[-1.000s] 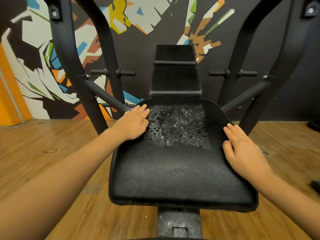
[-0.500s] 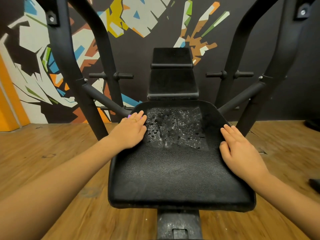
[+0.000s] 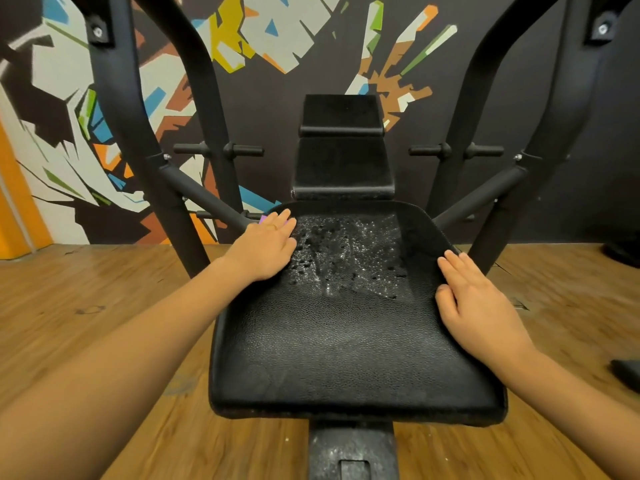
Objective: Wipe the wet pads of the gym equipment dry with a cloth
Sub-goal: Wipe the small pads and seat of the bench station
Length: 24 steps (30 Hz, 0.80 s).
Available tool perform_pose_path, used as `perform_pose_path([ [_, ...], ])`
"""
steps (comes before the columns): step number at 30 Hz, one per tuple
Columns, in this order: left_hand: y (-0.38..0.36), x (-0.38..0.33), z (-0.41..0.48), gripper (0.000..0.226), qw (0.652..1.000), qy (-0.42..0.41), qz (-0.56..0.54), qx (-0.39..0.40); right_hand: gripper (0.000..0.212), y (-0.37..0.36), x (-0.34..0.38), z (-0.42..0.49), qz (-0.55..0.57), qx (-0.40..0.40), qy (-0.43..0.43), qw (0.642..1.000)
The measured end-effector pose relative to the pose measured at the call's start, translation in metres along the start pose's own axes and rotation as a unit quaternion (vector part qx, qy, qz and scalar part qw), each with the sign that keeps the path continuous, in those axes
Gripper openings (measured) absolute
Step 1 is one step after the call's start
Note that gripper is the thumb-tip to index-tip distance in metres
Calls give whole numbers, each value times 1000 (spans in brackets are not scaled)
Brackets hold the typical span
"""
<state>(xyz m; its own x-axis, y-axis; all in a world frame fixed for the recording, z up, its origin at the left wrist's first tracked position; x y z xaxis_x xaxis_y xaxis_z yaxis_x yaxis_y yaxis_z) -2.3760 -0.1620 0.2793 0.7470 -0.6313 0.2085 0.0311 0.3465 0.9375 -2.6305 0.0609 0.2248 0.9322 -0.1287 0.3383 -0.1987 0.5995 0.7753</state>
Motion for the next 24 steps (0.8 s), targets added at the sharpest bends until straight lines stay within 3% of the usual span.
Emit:
perform_pose_path([
  [7, -8, -15, -62, 66, 1000, -2, -7, -16, 54, -2, 0, 0, -12, 0, 13, 1000],
  [10, -10, -10, -53, 56, 1000, 2, -8, -18, 54, -2, 1, 1, -24, 0, 24, 999],
  [17, -5, -2, -19, 56, 1000, 21, 1, 1, 62, 0, 8, -1, -50, 13, 69, 996],
  [24, -8, -10, -55, 61, 1000, 18, -4, -3, 67, -3, 12, -1, -101, 8, 123, 987],
])
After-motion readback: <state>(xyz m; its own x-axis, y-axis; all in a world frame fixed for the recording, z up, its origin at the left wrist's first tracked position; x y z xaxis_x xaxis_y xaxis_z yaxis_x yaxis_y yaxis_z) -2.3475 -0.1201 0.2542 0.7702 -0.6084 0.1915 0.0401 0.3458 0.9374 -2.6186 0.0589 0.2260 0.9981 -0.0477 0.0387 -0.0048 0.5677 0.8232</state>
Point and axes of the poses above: each hand's wrist, its own z-axis towards the middle knuckle, its own y-axis out of the back of the hand, x = y × z, the point moved 5 cm from there along z, towards the middle knuckle, and after that the axes turned 8 degrees about z, right-handed, at the moved point
